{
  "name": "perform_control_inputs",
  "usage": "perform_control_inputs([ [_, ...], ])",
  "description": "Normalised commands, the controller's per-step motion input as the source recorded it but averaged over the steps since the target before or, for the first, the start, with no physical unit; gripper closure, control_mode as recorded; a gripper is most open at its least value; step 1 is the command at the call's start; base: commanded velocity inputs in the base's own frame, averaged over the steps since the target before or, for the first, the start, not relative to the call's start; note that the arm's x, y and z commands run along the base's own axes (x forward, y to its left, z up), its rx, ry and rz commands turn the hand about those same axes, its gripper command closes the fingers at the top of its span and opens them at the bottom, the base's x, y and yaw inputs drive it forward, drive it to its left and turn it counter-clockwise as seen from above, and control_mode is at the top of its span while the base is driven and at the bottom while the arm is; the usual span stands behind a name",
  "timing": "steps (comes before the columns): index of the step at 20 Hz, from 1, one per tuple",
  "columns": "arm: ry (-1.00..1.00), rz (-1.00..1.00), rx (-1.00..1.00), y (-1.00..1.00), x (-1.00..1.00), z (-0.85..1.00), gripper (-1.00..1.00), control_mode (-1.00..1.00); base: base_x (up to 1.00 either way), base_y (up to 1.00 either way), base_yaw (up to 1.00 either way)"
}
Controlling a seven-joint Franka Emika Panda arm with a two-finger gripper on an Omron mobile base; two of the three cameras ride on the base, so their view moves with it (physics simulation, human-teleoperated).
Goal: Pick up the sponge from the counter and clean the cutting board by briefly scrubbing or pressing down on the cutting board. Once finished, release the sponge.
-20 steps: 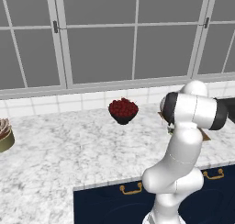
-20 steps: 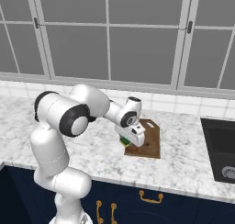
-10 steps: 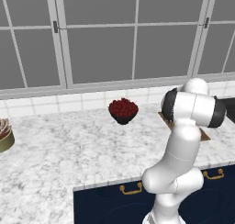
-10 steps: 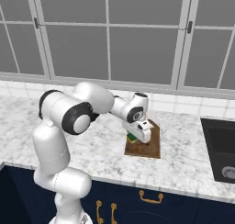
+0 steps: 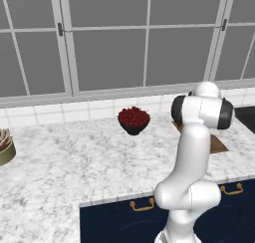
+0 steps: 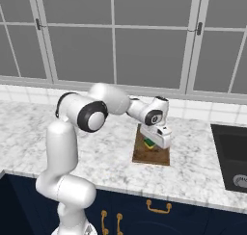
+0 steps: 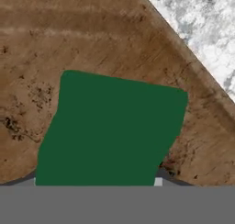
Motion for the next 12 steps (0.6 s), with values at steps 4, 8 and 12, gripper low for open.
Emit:
perform_control_inputs([
  [4,0.0,-0.01,0.0,-0.69,0.22,-0.34,1.0,-1.0,0.0,0.0,0.0],
  [8,0.0,0.0,0.0,-0.76,-0.02,-0.79,1.0,-1.0,0.0,0.0,0.0],
  [12,0.0,0.0,-0.03,-0.08,-0.73,-1.0,1.0,-1.0,0.0,0.0,0.0],
])
